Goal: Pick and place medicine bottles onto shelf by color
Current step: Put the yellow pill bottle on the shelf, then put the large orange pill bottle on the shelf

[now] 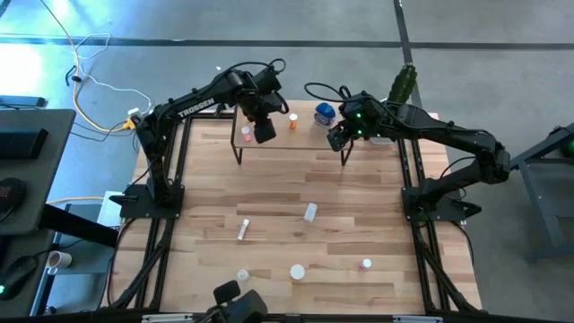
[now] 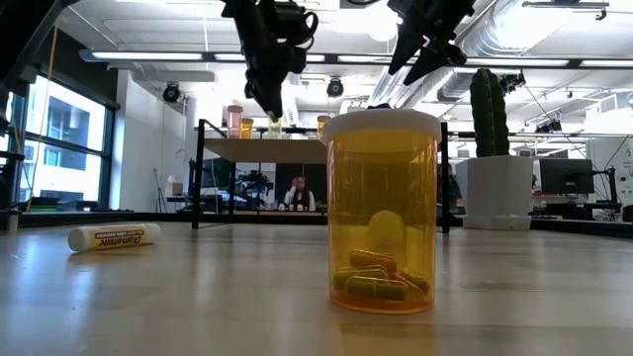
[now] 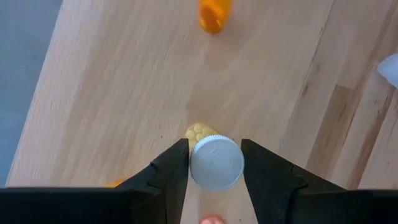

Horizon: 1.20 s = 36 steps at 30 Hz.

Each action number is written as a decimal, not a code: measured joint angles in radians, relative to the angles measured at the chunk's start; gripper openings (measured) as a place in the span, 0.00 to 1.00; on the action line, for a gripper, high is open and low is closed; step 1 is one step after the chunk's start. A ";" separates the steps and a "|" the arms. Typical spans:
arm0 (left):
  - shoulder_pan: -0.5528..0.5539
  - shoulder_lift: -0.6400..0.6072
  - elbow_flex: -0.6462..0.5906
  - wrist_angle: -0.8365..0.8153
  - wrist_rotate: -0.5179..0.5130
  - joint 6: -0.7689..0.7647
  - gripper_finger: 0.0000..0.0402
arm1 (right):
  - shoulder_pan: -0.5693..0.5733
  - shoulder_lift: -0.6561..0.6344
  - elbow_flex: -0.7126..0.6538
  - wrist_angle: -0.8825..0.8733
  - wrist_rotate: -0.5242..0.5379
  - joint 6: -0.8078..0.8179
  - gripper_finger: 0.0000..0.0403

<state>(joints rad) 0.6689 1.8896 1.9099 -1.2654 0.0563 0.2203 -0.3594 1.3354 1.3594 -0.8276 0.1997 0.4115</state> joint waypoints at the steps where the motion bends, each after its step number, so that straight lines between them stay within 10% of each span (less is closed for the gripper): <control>1: 0.000 0.000 0.000 0.006 0.000 0.000 0.36 | 0.000 0.000 0.000 0.000 0.000 0.000 0.51; 26: -0.009 -0.002 0.166 -0.069 -0.065 0.039 0.44 | 0.137 0.000 0.000 0.000 -0.086 0.131 0.51; 36: -0.054 -0.044 0.165 -0.137 0.154 0.043 0.44 | 0.291 0.000 0.000 -0.071 -0.099 0.107 0.51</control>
<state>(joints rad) 0.6145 1.8460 2.0747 -1.4019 0.2107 0.2638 -0.0682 1.3357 1.3594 -0.8986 0.1005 0.5188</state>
